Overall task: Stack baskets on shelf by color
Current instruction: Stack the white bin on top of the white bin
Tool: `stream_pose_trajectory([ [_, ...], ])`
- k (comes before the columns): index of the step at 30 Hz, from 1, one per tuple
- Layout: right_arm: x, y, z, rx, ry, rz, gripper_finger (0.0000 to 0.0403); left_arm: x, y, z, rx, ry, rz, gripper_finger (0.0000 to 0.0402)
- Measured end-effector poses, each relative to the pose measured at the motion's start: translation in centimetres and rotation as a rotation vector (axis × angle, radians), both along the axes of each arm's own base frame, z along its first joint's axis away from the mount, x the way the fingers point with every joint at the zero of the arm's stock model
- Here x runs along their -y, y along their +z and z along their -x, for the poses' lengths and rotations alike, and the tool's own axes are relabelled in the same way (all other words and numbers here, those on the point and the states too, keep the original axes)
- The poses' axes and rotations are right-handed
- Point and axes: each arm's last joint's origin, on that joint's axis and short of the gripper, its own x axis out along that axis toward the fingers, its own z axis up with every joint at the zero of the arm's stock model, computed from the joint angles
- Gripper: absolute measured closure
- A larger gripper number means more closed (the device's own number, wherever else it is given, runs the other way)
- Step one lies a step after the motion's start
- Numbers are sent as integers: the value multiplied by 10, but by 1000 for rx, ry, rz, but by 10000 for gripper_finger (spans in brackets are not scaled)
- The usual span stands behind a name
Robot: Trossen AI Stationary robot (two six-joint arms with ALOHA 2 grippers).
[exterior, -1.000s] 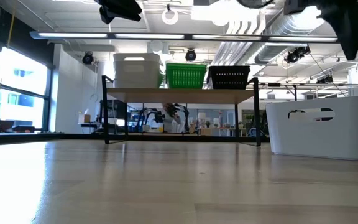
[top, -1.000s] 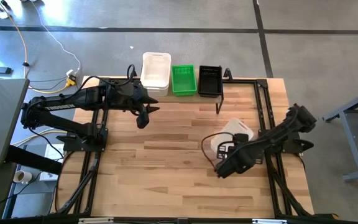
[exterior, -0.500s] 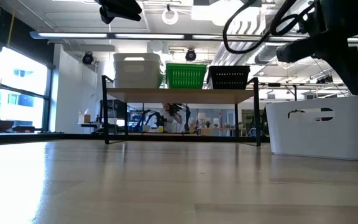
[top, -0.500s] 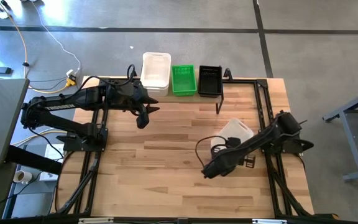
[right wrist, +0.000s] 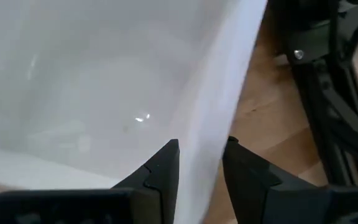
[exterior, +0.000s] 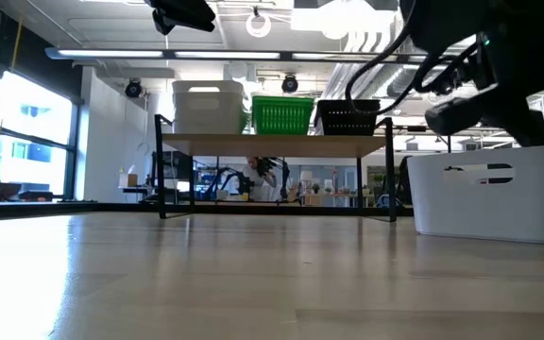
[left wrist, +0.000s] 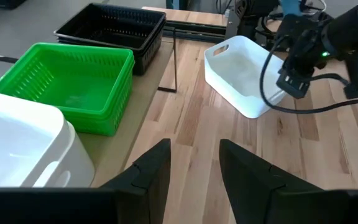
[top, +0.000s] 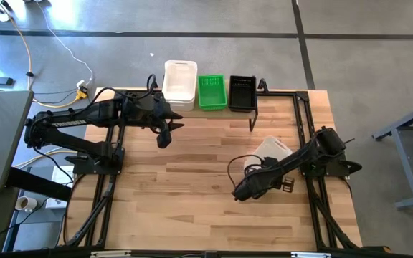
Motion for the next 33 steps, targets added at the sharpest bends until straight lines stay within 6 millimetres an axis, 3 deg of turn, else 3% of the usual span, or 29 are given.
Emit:
stream_pose_trajectory([
  [4,4,-11,0,25,0,-10,301,0,0,0,0,0,0,275],
  [7,3,-16,-1,54,12,-29,332,0,0,0,0,0,0,275],
  [10,3,-13,-3,62,29,-29,385,0,0,0,0,0,0,275],
  [13,1,-7,-7,86,40,-28,389,0,0,0,0,0,0,275],
  [23,-7,43,-36,290,171,49,402,2,-7,4,-85,-6,26,275],
  [33,2,85,-61,483,316,187,403,28,-13,4,-132,-78,160,275],
])
